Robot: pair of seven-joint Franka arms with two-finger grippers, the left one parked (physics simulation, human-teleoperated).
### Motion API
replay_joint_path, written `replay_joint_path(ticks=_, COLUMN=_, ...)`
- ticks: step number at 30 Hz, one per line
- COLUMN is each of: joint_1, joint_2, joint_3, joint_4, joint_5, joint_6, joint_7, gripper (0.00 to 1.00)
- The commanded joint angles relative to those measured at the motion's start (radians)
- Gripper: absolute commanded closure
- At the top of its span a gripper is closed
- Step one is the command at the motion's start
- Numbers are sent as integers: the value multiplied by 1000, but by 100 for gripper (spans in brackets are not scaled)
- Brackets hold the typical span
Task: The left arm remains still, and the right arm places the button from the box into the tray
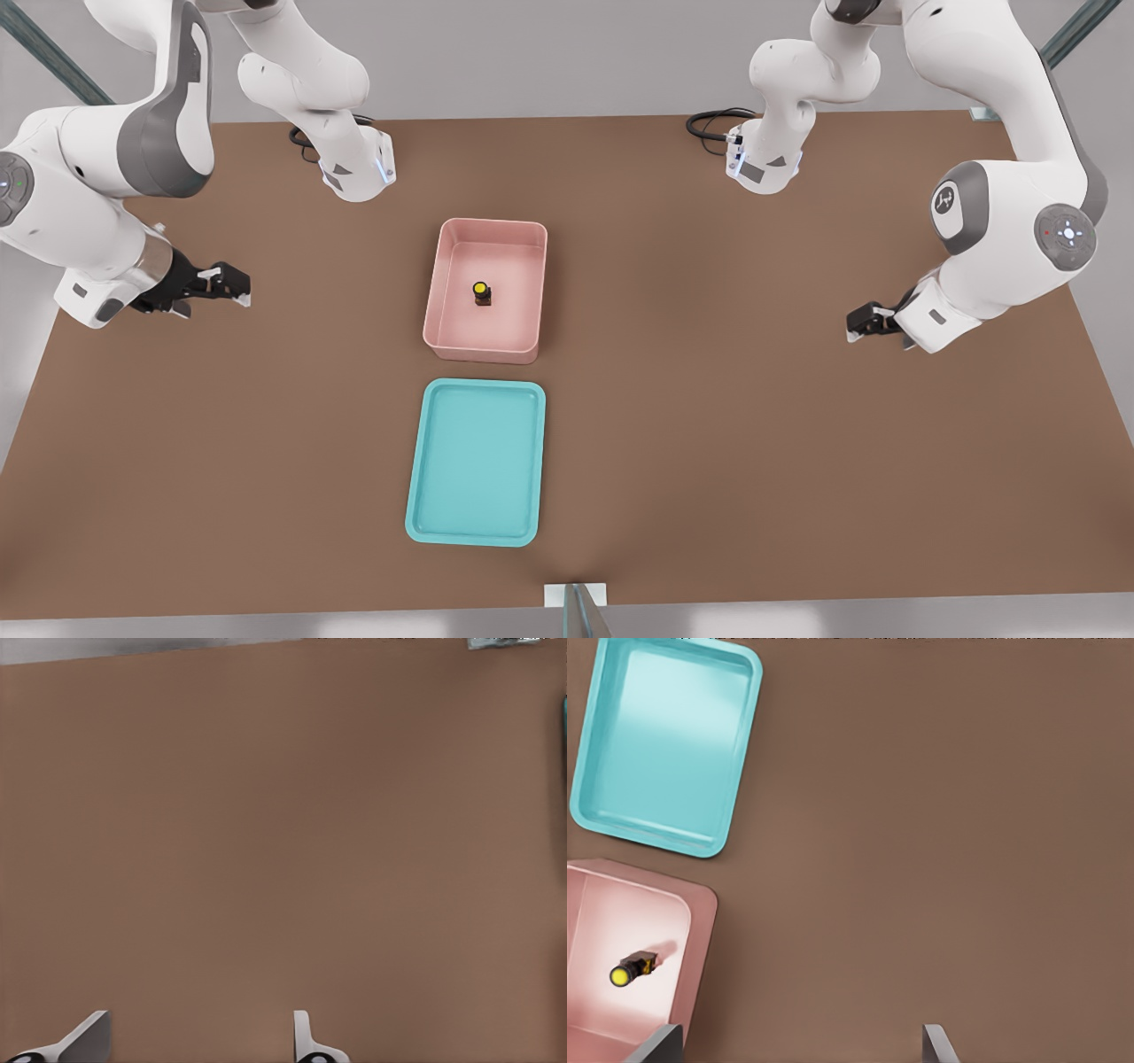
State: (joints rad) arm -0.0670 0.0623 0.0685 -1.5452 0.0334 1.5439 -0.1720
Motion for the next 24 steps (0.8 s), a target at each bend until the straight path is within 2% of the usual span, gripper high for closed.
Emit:
replay_joint_path(ticks=1, joint_1=-2, joint_2=-1, joint_3=0, joint_4=0, joint_5=2, joint_6=21, joint_7=-84, gripper=0)
replay_joint_path(ticks=5, joint_1=189, joint_2=43, joint_3=4, joint_4=2, joint_5=5, joint_6=18, joint_7=-3, gripper=0)
replay_joint_path(ticks=6, joint_1=257, joint_2=67, joint_3=4, joint_4=11, joint_5=2, joint_6=22, joint_7=172, gripper=0)
replay_joint_path(ticks=8, joint_1=360, joint_2=137, joint_3=4, joint_4=66, joint_5=6, joint_6=30, joint_7=336, gripper=0)
replay_joint_path(ticks=12, joint_1=553, joint_2=143, joint_3=28, joint_4=42, joint_5=25, joint_6=108, joint_7=709, gripper=0)
replay_joint_path(ticks=13, joint_1=581, joint_2=137, joint_3=39, joint_4=-13, joint_5=25, joint_6=119, joint_7=737, gripper=4)
replay_joint_path(ticks=18, joint_1=585, joint_2=-35, joint_3=123, joint_4=-426, joint_5=48, joint_6=430, joint_7=876, gripper=2)
replay_joint_path(ticks=21, joint_1=585, joint_2=-42, joint_3=148, joint_4=-550, joint_5=48, joint_6=558, joint_7=916, gripper=0)
replay_joint_path(ticks=24, joint_1=584, joint_2=43, joint_3=148, joint_4=-558, joint_5=46, joint_6=633, joint_7=928, gripper=0)
